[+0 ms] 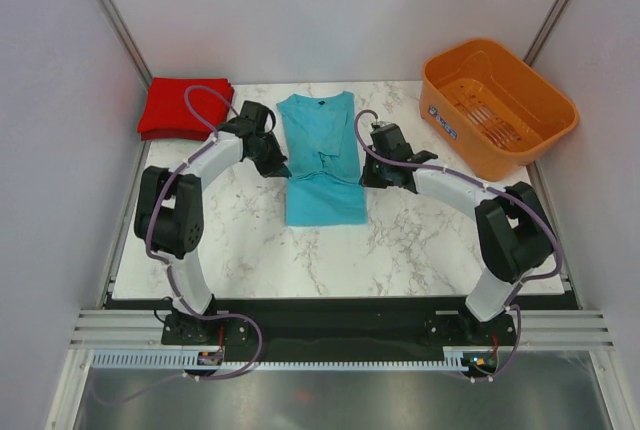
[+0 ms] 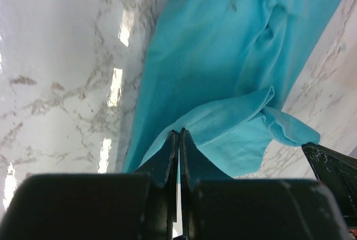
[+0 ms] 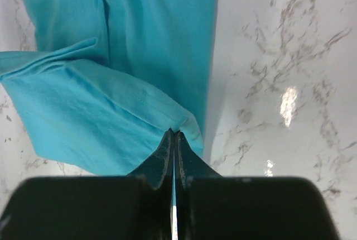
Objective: Fold and stack the t-shirts
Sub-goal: Fold the tshirt
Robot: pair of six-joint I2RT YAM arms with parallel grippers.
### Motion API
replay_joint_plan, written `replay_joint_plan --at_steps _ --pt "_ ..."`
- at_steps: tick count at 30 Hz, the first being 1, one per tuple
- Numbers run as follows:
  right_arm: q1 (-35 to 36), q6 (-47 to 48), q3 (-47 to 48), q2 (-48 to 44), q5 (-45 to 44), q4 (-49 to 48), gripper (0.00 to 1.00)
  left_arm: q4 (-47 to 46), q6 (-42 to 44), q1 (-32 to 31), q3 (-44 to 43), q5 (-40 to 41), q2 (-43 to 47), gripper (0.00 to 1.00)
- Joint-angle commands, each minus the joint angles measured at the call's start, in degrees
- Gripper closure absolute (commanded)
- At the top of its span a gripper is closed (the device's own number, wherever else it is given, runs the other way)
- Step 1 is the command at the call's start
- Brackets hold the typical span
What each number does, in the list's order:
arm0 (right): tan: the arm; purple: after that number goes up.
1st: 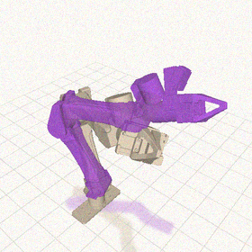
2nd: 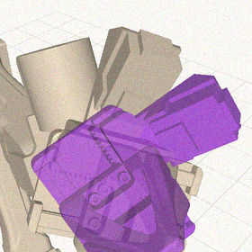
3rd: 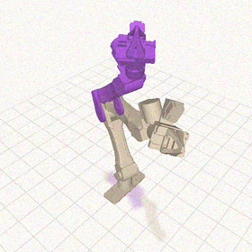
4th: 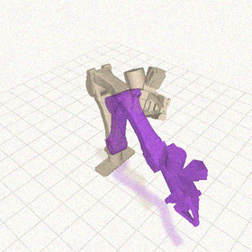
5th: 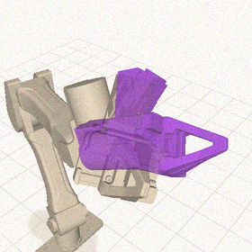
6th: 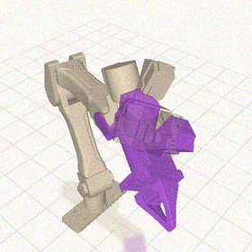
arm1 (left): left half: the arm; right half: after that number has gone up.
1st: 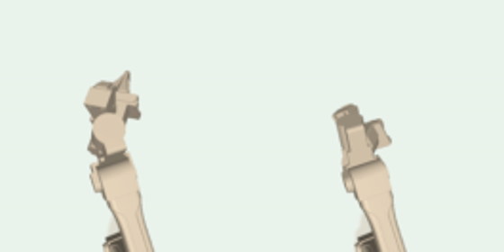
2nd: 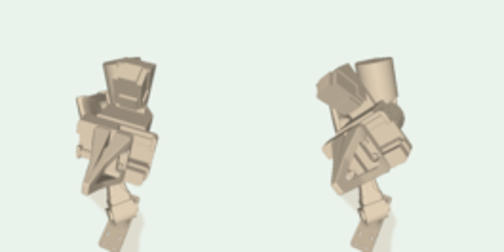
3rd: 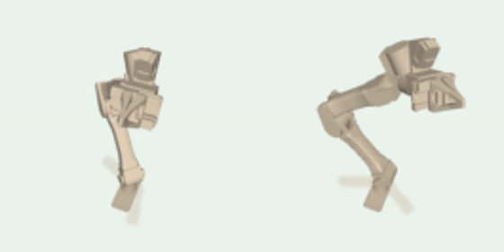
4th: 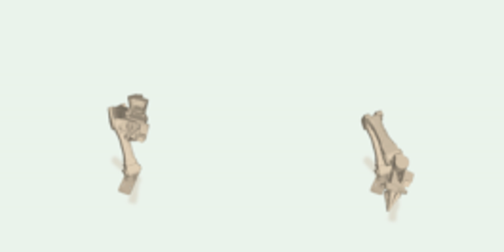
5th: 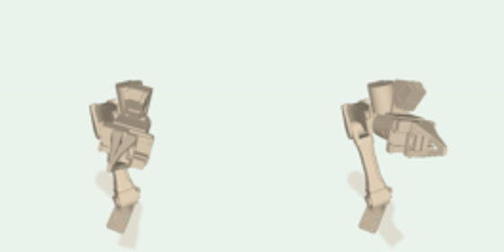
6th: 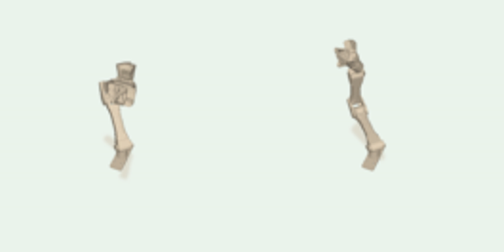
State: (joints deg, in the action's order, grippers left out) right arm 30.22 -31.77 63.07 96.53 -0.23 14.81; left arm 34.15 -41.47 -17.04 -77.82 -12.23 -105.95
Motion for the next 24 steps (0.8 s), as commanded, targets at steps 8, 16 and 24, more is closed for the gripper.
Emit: replay_joint_plan --at_steps 8,16,24 --pt "-4.2 7.5 17.7 10.2 5.8 4.0 1.00 -0.5 4.1 4.4 -14.2 -5.6 -9.7 0.98" --pt "-6.0 8.9 27.6 18.1 6.3 5.1 1.00 -0.4 4.0 5.4 -21.0 -7.3 -17.1 0.98" --pt "-7.7 9.8 33.6 24.2 7.5 6.0 1.00 -0.5 1.9 6.4 -23.2 -5.9 -19.5 0.98"
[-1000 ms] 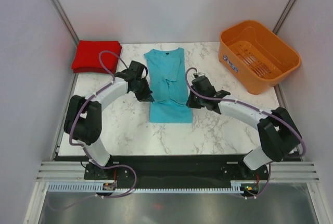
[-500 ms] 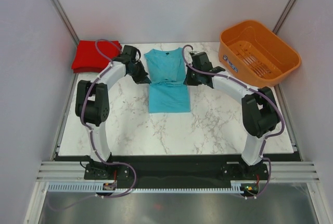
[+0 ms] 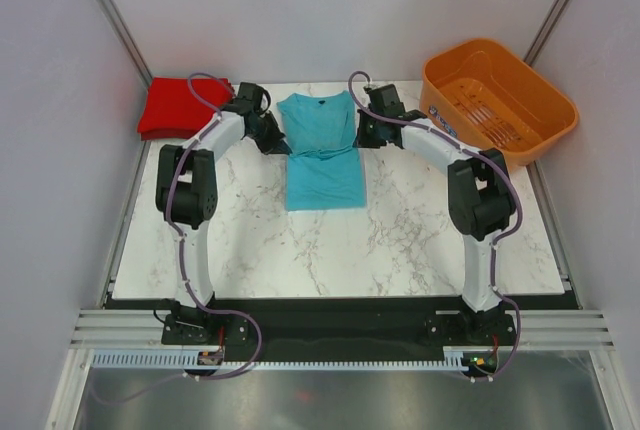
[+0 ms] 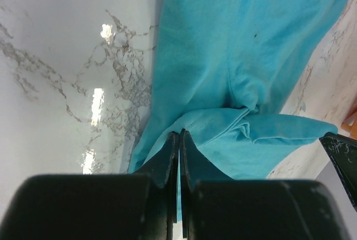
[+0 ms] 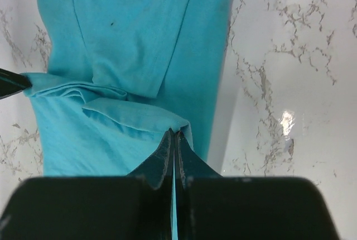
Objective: Fold and stack the t-shirts
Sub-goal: Fold the tshirt
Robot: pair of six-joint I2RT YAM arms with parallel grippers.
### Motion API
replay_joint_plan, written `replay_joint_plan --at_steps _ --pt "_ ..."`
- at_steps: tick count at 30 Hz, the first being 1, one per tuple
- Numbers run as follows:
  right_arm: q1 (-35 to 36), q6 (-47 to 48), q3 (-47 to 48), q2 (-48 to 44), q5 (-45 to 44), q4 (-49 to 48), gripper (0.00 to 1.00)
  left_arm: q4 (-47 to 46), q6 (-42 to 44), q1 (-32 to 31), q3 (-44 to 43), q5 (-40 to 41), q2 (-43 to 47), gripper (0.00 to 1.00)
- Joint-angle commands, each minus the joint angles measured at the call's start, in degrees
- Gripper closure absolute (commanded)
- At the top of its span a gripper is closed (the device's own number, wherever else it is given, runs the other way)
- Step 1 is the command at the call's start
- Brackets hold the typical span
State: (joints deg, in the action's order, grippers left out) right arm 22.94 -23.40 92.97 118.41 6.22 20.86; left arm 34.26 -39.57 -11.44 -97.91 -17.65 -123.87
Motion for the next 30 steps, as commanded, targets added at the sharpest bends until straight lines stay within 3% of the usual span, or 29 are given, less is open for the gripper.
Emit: replay_joint_plan --at_steps 1,4,6,8,9,11,15,20,30 --pt "-0.4 1.6 4.9 3.1 1.0 0.0 1.00 -0.5 0.1 0.9 -3.7 -1.7 -2.3 0.98" --pt "-1.1 1.5 7.1 6.2 0.6 0.1 0.98 -0.5 0.7 0.9 -6.0 -2.0 -4.0 0.89" --pt "-2.0 1.7 9.9 7.9 0.3 0.6 0.87 -0.4 1.2 1.1 -5.4 -0.5 -2.5 0.67" --pt "-2.4 2.6 12.2 8.3 -0.8 2.9 0.78 -0.2 1.0 1.2 -3.7 3.8 -0.2 0.56" --pt "-2.5 3.1 13.8 7.9 -1.5 3.9 0.71 -0.2 0.9 1.2 -3.0 5.6 2.4 0.53" --pt "-2.5 3.9 13.8 6.3 -2.6 5.8 0.68 -0.4 1.4 1.2 -1.2 8.9 4.9 0.50" --pt "-2.5 4.4 9.4 1.0 -0.8 5.9 0.69 -0.4 3.7 -0.1 -0.5 6.8 6.5 0.54" --pt "-2.0 4.6 8.5 1.4 3.0 5.2 0.80 -0.5 4.5 -1.4 1.3 3.7 5.2 0.75" --pt "1.1 3.9 9.9 7.3 4.2 2.4 0.82 -0.7 5.2 -3.1 -1.9 3.3 -0.8 0.83"
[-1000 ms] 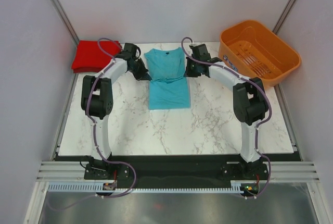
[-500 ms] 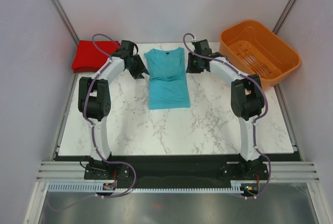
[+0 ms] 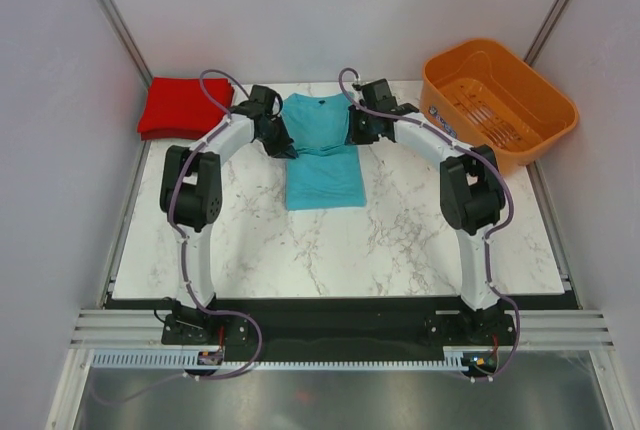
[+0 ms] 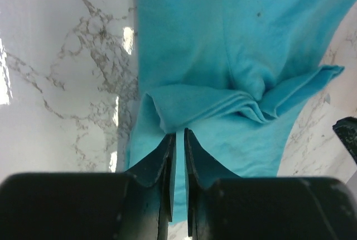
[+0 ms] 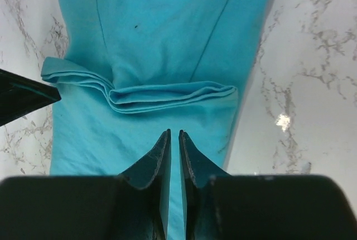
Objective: Fold and stack the t-shirts
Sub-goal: Fold the tshirt
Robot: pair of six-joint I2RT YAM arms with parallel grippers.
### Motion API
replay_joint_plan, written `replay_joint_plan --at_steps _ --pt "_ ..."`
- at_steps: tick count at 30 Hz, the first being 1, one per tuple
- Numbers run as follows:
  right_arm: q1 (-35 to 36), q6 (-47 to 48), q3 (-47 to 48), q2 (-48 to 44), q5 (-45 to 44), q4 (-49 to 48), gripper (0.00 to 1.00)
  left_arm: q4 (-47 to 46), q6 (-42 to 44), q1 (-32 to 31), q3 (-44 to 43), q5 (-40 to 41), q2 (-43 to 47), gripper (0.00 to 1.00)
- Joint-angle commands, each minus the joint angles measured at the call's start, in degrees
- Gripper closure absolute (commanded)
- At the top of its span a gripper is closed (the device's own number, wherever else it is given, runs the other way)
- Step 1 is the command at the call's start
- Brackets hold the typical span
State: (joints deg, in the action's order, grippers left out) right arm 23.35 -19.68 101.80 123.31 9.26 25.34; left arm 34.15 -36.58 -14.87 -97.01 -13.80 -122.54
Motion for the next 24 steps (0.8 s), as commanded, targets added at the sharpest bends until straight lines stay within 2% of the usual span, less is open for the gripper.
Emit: replay_joint_plan --at_steps 1,13,19,20,23,24 --pt "0.7 0.3 1.3 3.0 1.2 -2.6 0.82 -0.6 2.1 0.4 -4.1 0.1 -2.6 0.83" --pt "-0.7 1.2 10.0 11.3 0.1 -2.6 0.81 -0.6 2.8 2.0 -16.3 3.1 -10.3 0.82" --pt "-1.2 1.0 11.2 12.4 -0.7 -2.5 0.81 -0.4 2.3 2.5 -15.0 2.3 -11.1 0.81" --pt "-1.5 1.0 10.9 11.5 -1.3 -1.8 0.79 -0.4 2.8 2.9 -12.0 4.1 -7.7 0.78" --pt "-1.8 1.2 10.0 9.7 -1.5 -1.5 0.76 -0.5 4.0 3.1 -10.3 6.0 -4.1 0.72" --pt "-2.0 1.4 9.7 9.2 -1.2 -1.5 0.74 -0.6 4.8 3.1 -10.2 6.0 -3.2 0.67"
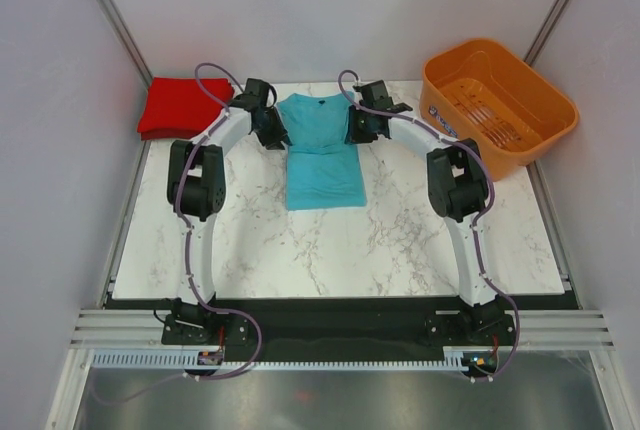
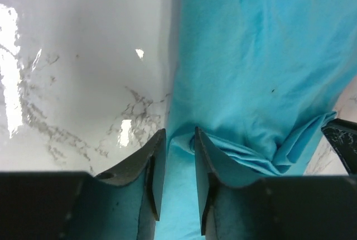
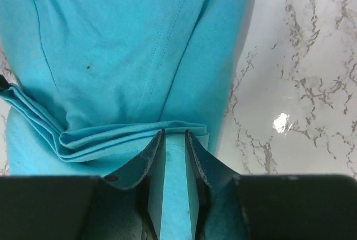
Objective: Fold and stack the t-shirts
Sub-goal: Fold the tshirt
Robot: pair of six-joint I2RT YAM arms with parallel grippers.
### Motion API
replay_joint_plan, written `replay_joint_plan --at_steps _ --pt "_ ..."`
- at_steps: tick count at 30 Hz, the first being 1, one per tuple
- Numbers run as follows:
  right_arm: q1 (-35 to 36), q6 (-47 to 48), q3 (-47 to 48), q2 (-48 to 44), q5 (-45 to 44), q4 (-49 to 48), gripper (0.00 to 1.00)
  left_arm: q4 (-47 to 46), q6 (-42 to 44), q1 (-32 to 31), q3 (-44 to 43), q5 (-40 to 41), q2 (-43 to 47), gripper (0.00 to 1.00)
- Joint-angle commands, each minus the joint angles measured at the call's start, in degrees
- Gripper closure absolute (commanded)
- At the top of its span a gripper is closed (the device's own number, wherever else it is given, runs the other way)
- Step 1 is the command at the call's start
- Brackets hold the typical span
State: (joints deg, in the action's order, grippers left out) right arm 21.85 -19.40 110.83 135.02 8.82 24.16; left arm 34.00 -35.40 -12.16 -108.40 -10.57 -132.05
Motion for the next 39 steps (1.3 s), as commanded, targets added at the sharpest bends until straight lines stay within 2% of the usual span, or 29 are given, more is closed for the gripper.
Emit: replay_joint_plan --at_steps 1,6,11,14,24,39 --pt "-1.1 1.8 0.4 -3.5 0.9 -0.3 0.71 -0.4 4.3 0.5 1.3 2.4 6.9 0.64" --pt "-3.2 8.6 -2.0 -5.2 8.7 -0.3 0.64 -0.6 11.9 0.5 1.1 -5.8 6.6 0.57" --pt "-4.8 17.2 -3.3 -5.2 14.8 -0.3 0.62 -1.1 17.3 0.5 3.2 -8.1 5.3 0.54" --pt "-6.1 18.1 -2.4 -4.2 16.7 -0.3 0.62 -1.6 19.6 0.5 2.7 -10.1 3.9 0.54" --pt "-6.6 21.6 -0.2 -0.8 24.0 -0.3 0.62 -2.0 21.2 0.5 0.8 -9.5 0.1 0.53" --pt "-6.7 21.1 4.9 4.5 23.8 -0.3 0.63 -2.3 22.7 0.6 -1.5 -10.0 -1.7 0.53"
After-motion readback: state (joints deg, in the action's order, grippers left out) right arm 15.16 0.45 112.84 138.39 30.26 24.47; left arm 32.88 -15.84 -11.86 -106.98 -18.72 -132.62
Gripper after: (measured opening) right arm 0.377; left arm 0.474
